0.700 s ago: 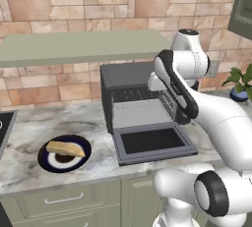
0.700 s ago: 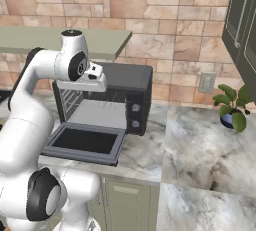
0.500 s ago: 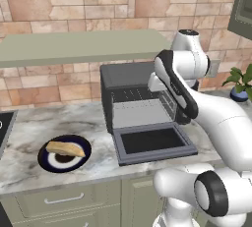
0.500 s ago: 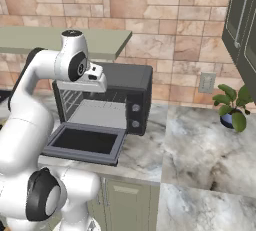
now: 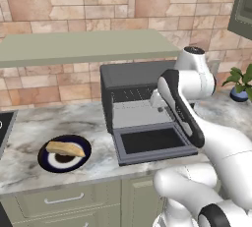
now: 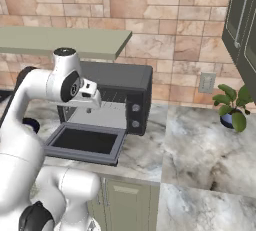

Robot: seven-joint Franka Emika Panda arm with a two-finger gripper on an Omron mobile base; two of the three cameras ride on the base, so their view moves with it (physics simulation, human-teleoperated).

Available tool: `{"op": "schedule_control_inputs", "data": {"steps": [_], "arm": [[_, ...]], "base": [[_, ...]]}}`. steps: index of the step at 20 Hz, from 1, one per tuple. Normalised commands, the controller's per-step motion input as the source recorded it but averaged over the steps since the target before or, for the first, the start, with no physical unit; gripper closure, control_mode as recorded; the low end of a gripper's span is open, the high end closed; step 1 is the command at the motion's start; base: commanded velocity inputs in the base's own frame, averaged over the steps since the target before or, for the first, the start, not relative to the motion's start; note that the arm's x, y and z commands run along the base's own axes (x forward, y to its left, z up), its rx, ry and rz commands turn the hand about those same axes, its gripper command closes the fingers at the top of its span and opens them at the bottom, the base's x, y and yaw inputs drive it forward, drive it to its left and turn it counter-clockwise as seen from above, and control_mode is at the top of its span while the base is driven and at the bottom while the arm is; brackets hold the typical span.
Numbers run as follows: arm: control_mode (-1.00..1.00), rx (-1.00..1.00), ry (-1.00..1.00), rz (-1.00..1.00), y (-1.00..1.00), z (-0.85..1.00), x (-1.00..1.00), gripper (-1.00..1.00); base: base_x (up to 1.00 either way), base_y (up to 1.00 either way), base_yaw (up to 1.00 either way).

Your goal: Pull the toaster oven rack outwards. Pick up the baguette from the plate and place it on the toaster oven rack. Close the toaster oven door fully and set the temperature to the lowest setting.

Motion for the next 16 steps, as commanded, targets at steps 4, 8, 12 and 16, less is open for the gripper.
{"op": "schedule_control_inputs", "data": {"steps": [4,8,12,16], "arm": [[-1.0,0.09,-0.34,0.0,0.07,-0.3,-0.28,-1.0],[-1.0,-0.04,-0.44,0.0,0.16,-0.17,-0.28,-1.0],[-1.0,-0.1,-0.4,0.0,0.03,-0.14,-0.1,-1.0],[-1.0,-0.03,-0.14,0.0,0.0,-0.08,0.0,-1.0]], "base": [[0.0,0.0,0.0],[0.0,0.0,0.0],[0.0,0.0,0.0],[0.0,0.0,0.0]]}}
